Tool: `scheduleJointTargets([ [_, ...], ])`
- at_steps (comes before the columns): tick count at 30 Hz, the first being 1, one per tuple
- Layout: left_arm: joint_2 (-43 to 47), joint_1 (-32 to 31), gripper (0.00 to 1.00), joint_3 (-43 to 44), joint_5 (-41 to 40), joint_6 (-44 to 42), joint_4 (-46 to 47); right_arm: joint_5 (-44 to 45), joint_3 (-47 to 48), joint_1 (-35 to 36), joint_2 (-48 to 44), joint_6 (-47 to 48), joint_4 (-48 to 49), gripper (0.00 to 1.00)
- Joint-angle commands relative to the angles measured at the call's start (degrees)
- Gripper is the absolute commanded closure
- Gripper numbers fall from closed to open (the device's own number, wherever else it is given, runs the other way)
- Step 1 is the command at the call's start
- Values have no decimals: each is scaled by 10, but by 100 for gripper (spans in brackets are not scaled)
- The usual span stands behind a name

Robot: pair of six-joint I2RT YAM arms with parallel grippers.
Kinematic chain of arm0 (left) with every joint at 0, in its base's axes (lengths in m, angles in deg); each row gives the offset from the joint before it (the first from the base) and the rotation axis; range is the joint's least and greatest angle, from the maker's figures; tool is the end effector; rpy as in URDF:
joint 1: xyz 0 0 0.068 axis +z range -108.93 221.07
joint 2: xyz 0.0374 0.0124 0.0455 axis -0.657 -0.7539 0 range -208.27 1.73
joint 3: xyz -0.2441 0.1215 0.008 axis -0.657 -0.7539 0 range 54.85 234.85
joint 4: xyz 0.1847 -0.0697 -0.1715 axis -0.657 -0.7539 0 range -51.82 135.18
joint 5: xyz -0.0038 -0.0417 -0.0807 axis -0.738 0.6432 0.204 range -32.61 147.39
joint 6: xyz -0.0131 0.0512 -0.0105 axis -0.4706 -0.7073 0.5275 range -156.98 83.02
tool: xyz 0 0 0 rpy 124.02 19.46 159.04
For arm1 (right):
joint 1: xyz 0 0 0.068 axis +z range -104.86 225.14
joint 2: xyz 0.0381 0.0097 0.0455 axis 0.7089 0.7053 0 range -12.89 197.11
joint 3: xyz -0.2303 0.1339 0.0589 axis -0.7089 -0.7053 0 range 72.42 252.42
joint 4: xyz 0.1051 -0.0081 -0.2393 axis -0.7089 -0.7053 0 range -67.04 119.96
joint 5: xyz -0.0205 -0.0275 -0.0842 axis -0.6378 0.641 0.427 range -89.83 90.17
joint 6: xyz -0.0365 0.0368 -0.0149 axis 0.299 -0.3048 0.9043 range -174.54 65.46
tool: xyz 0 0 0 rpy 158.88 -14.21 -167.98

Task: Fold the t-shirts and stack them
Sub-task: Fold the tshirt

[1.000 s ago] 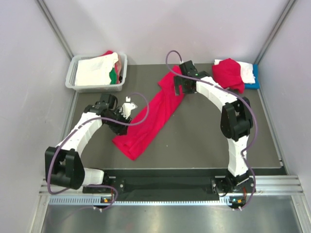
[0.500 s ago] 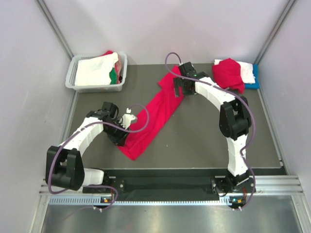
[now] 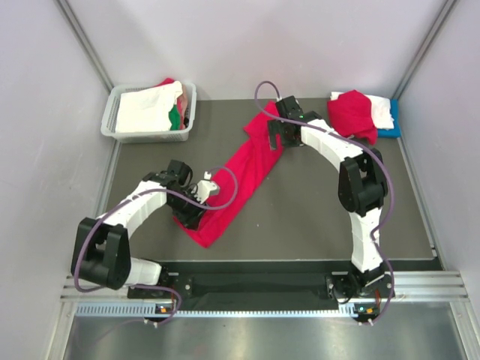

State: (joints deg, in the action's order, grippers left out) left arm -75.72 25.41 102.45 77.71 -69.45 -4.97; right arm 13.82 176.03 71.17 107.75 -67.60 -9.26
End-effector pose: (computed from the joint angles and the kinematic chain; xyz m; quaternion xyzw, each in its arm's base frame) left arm 0.2121 -0.0723 0.1955 0.4139 0.8891 -0.1613 0.1104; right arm 0.4232 0.1971 0.2360 -0.0730 0.9480 -0.0108 0.3096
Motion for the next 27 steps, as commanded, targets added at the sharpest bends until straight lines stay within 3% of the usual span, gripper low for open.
scheduleJointTargets([
  [1,-13,-2,52,0,4,7,33,2,16,1,5,-2,13,0],
  [8,-22,-2,56,-9,-10,2,57,-9,7,3,4,-2,21,0],
  [11,-24,-2,63,-9,-11,4,63,-10,5,3,4,-1,22,0],
  [17,-17,-2,86,-15,-19,4,68,-11,-1,3,0,-1,25,0],
  [27,-9,6,86,-27,-49,6,79,-13,-2,4,1,1,25,0],
])
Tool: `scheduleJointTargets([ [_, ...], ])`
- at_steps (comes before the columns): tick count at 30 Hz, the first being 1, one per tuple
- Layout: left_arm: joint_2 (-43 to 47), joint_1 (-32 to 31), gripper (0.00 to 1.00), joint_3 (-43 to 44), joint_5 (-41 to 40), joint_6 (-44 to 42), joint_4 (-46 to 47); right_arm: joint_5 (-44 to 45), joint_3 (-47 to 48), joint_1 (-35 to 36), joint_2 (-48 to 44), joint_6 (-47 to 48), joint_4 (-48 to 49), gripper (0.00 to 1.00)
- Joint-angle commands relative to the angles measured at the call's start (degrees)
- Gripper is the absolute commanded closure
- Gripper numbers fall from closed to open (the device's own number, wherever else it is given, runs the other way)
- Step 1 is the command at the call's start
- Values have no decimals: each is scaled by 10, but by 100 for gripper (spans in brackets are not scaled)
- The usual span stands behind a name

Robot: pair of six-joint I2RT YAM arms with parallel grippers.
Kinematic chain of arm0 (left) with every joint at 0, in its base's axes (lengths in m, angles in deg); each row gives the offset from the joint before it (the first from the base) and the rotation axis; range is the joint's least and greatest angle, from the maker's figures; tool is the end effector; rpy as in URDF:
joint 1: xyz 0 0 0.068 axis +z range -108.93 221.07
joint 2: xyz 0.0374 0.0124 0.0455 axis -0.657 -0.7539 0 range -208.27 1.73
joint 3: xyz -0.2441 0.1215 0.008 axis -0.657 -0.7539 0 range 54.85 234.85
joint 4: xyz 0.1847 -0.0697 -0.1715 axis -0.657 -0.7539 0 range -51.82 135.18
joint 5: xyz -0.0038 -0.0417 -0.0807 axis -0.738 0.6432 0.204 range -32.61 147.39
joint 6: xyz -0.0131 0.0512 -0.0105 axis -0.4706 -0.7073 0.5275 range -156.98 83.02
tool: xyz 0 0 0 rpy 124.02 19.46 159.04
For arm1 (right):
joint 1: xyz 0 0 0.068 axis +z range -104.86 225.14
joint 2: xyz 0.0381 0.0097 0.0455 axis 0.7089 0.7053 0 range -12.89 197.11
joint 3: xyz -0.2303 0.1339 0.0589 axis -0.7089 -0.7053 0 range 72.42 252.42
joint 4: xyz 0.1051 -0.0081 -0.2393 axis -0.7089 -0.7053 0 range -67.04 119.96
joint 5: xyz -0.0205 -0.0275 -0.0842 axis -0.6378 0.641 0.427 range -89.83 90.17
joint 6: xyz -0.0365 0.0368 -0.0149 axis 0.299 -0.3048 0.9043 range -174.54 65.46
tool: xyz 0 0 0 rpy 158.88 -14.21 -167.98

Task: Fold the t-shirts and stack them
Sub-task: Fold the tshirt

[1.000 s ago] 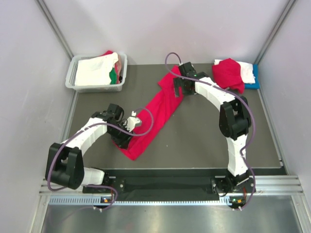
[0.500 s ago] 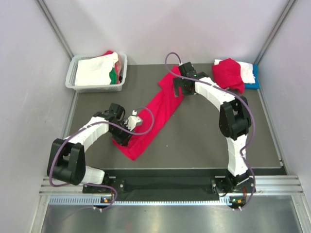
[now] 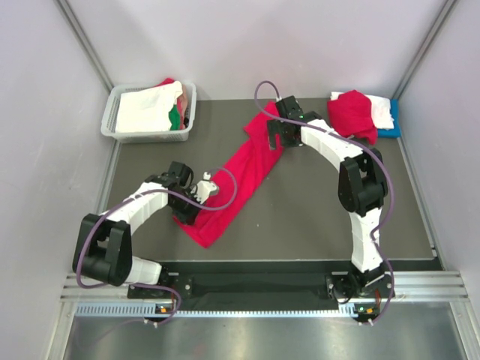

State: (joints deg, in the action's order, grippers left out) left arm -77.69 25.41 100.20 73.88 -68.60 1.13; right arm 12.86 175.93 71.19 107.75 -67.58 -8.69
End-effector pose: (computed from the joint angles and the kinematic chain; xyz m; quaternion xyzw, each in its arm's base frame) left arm 0.2192 -0.0719 0.1796 0.4083 0.8958 -0.1270 0.1211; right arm 0.4235 0.1981 0.2359 -0.0753 0.9475 -0.0018 0.3109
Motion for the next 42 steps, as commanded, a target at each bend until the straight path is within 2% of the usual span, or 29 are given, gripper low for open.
scheduleJointTargets([
  [1,12,16,86,-3,-10,-5,19,-3,-1,3,0,1,19,0],
  [10,20,103,86,4,16,-38,8,-4,-1,3,-1,3,20,0],
  [25,28,149,87,-14,18,-66,-11,-4,9,2,7,5,17,0],
  [29,2,194,88,-9,49,-90,-17,-4,9,2,6,5,15,0],
  [34,11,198,87,17,75,-88,-39,-6,3,1,2,5,20,0],
  [36,15,198,86,29,86,-85,-49,-7,3,1,4,4,19,0],
  [42,15,191,66,46,93,-90,-68,-10,1,1,9,0,20,0],
])
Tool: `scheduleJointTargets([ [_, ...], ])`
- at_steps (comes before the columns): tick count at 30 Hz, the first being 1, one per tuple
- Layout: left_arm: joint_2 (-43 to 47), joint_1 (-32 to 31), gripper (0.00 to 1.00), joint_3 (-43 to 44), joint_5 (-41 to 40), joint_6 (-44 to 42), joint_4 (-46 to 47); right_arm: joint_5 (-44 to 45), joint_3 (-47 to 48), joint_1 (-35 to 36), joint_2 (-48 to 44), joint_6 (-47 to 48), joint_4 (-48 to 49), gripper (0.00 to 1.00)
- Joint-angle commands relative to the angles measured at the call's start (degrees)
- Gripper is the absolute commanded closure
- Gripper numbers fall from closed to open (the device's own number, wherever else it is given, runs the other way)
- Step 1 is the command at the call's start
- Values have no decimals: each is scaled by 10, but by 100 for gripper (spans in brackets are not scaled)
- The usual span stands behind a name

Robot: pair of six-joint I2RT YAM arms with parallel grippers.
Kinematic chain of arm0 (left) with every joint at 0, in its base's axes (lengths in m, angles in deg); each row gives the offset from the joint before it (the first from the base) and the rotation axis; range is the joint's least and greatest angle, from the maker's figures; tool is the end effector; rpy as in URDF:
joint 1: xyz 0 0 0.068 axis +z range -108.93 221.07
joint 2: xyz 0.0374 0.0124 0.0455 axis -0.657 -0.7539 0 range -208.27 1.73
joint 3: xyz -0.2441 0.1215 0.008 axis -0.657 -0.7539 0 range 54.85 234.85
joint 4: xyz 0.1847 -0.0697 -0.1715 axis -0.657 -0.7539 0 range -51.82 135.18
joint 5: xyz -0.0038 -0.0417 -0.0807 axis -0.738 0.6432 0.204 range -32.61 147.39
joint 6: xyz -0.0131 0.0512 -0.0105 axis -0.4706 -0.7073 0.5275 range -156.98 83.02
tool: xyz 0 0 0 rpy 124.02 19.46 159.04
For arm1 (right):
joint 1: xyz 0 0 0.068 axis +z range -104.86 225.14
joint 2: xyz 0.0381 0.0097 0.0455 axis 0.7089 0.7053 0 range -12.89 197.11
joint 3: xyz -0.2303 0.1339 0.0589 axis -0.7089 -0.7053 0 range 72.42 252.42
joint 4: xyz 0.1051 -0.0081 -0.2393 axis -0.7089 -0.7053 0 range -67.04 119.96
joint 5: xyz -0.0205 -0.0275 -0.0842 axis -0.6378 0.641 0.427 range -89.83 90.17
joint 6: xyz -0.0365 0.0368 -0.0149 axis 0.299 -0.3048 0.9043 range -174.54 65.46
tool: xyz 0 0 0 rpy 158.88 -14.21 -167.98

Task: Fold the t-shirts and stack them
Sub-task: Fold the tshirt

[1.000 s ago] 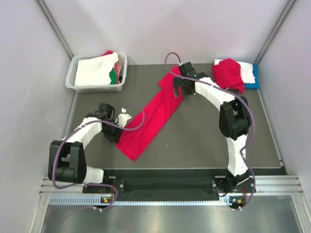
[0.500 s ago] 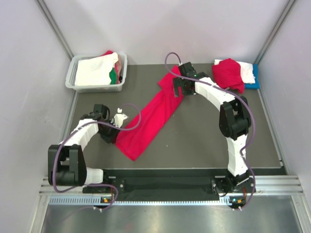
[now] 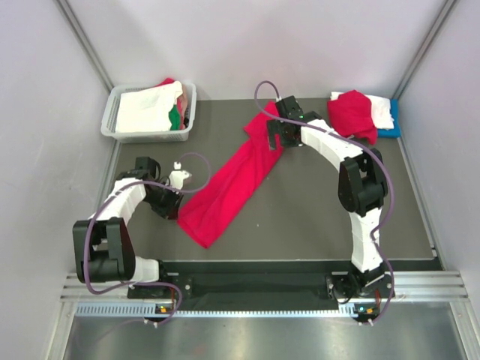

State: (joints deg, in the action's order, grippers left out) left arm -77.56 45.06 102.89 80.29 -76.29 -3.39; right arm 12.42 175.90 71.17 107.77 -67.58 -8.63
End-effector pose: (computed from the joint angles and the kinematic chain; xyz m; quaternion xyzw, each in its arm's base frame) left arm 0.2309 0.0023 0.1919 0.3129 0.9249 -0.1517 0.1536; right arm 0.4236 0.1983 0.2356 -0.0763 0.9477 0.0017 0.3098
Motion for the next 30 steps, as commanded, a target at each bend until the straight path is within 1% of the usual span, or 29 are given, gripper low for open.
scheduleJointTargets([
  [1,16,-8,63,18,31,-12,-21,-5,1,1,9,-1,21,0],
  [3,22,-18,60,15,31,-7,-15,-6,0,1,9,-1,23,0],
  [9,4,-38,60,8,36,8,-7,-6,-4,2,8,-1,25,0],
  [10,5,-60,60,7,33,14,-4,-6,-5,2,9,-1,26,0],
  [13,12,-90,60,2,19,32,13,-6,-6,1,9,-1,26,0],
  [20,-9,-94,61,1,18,36,21,-5,-14,2,3,-2,29,0],
  [30,-13,-94,63,-10,11,41,38,-9,-18,1,-4,-2,32,0],
])
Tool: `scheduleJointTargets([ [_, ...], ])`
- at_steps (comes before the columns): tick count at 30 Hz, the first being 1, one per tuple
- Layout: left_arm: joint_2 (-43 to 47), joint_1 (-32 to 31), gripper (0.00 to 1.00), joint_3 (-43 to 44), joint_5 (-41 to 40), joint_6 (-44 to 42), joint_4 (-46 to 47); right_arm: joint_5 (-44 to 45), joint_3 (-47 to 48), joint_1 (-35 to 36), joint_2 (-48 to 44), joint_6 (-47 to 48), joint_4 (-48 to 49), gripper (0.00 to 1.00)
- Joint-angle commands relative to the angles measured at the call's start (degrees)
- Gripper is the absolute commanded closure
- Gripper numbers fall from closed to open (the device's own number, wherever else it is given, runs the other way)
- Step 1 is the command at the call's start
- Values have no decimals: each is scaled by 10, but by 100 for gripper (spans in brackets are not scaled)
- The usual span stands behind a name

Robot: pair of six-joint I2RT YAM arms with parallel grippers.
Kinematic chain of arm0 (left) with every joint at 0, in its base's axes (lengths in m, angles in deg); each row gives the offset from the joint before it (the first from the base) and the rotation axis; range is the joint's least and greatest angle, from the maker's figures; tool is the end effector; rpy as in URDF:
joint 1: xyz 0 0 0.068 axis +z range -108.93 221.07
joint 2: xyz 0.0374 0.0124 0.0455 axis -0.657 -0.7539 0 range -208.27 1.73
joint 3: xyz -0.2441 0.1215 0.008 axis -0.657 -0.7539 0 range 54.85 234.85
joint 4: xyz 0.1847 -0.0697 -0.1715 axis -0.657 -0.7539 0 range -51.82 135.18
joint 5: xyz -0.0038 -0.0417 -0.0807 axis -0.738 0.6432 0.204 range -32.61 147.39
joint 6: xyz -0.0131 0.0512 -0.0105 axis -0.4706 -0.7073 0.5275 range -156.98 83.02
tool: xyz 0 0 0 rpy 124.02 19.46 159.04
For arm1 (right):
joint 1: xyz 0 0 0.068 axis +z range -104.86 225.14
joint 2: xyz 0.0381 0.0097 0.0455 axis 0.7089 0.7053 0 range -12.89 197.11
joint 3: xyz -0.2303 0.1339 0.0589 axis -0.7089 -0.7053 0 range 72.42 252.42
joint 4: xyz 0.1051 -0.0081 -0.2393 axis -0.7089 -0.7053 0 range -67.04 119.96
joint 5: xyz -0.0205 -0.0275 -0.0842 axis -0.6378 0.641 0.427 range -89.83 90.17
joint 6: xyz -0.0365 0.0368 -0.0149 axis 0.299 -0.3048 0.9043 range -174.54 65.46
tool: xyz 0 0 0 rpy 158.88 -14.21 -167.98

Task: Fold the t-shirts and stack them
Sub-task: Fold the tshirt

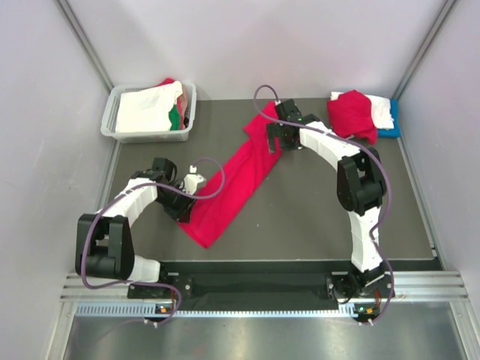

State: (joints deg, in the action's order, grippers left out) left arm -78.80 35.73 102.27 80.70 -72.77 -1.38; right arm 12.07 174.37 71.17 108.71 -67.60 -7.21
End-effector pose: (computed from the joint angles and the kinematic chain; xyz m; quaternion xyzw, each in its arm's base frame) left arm 0.2315 -0.0357 0.1853 0.3596 0.9069 -0.1710 0.1378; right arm 0.4246 0.1990 0.2214 -0.0782 0.9505 0.0013 0.3008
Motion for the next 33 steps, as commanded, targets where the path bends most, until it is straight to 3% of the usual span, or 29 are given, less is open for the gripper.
scheduleJointTargets([
  [1,-2,-1,63,-3,8,5,19,-7,-2,1,-13,-1,17,0],
  [5,-2,0,61,1,-7,5,26,-7,-3,2,-14,-1,17,0],
  [7,-2,0,45,0,-13,10,34,-7,-4,1,-15,-2,18,0],
  [9,2,0,14,-2,-14,15,42,-8,-5,2,-15,-1,18,0],
  [11,10,0,8,-2,-14,21,53,-9,-5,2,-15,0,18,0],
  [22,-13,0,26,-7,-10,27,61,-5,-2,2,-15,0,19,0],
  [33,-6,0,55,-13,-22,20,51,-4,1,1,-11,-3,17,0],
])
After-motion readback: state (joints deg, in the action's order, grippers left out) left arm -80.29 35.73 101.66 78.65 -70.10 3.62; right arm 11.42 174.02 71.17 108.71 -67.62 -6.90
